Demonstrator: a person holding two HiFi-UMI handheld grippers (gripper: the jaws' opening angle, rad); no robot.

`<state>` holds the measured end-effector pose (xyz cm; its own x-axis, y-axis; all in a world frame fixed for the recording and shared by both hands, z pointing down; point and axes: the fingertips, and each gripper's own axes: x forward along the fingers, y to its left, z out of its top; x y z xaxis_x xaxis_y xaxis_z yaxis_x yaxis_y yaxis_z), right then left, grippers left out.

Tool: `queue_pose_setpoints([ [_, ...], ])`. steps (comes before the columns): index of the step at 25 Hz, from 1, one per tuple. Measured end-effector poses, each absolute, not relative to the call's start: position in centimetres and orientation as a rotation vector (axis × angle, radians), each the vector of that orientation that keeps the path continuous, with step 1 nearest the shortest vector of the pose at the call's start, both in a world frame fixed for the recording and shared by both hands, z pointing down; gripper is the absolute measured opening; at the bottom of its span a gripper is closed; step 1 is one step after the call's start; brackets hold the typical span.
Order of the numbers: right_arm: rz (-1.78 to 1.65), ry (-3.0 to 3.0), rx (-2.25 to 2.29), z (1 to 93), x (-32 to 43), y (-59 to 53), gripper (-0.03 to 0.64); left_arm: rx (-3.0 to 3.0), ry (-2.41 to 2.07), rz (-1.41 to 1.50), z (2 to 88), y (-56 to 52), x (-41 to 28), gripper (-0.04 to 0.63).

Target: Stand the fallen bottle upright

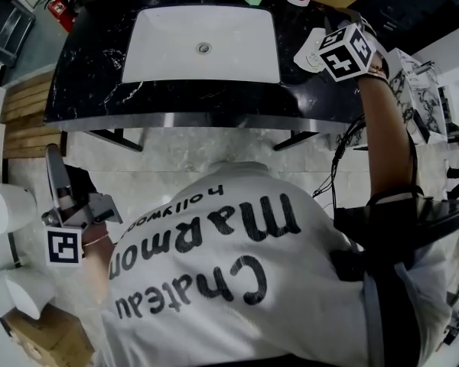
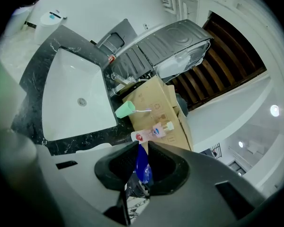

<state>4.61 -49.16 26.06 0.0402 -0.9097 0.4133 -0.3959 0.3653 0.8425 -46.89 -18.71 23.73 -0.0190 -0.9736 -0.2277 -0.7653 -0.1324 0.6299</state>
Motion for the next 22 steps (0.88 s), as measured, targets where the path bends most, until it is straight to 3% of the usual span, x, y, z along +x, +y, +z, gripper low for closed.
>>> queue_pose_setpoints([
  [22, -0.542, -1.603, 1.354, 25.4, 4.7, -48.0, 0.052, 1.936, -1.840, -0.912, 23.4, -13.7, -47.5, 0.015],
])
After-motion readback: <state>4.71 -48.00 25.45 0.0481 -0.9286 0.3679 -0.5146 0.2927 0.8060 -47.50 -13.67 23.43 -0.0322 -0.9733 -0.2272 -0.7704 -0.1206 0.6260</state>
